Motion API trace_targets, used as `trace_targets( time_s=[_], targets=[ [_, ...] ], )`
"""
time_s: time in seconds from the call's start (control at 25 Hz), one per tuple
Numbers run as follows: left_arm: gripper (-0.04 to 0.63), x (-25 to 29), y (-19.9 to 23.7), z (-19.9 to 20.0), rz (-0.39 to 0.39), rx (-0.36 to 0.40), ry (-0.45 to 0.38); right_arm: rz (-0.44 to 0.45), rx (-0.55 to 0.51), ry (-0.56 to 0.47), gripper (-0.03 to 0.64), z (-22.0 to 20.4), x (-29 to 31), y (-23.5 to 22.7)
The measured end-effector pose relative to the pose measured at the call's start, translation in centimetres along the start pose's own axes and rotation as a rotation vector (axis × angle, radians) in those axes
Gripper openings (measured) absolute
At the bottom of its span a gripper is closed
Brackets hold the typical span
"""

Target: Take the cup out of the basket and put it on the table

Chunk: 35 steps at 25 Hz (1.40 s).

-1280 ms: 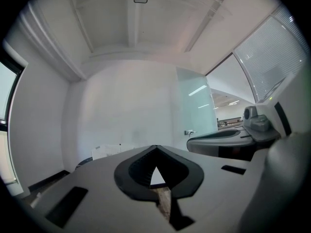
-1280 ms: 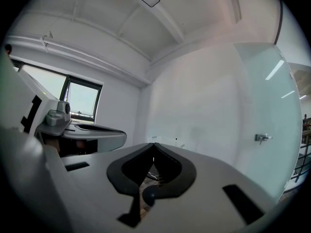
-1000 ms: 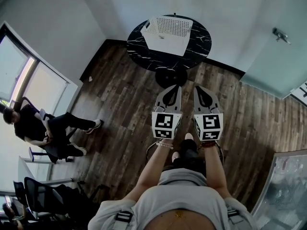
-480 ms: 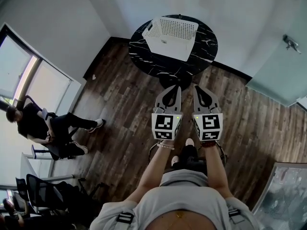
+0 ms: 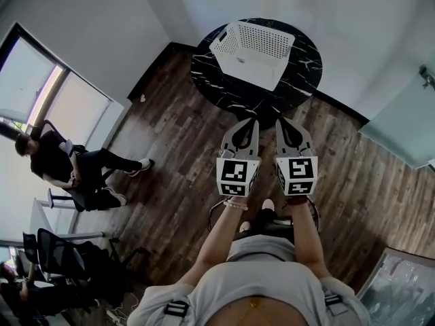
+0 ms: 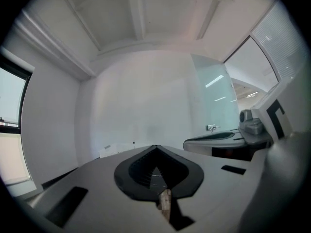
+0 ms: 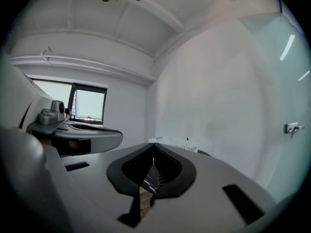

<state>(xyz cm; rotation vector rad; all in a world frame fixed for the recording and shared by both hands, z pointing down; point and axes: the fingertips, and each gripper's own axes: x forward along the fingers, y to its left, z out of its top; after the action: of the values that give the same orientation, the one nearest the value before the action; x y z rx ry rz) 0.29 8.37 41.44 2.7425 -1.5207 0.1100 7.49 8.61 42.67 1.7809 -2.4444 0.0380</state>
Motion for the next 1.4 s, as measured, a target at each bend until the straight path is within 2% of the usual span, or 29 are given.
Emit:
trace_targets(
  time_s=[0.32,0.64,1.0,1.4],
  targets=[
    [0.005,1.1,0.6,-0.5,0.087,-0.005,0.024,0.113,-0.005,-0.002,0.009,0.0,2.1,-0.2],
    [0.005,1.6,0.6,0.7,0.124,0.006,0.01,0.153,-0.024,-0.029,0.009,1.4,2.8,-0.4],
    [0.005,3.6,0.5,0.7,0.084,-0.026,0.014,0.149,-0.003,-0.043,0.009,1.7,3.6,-1.2],
    [0.005,7.1,1.3,1.1,-0.005,-0.025,0.005,0.056,0.002,-0.04,0.009,2.0,6.0,-3.6]
  ],
)
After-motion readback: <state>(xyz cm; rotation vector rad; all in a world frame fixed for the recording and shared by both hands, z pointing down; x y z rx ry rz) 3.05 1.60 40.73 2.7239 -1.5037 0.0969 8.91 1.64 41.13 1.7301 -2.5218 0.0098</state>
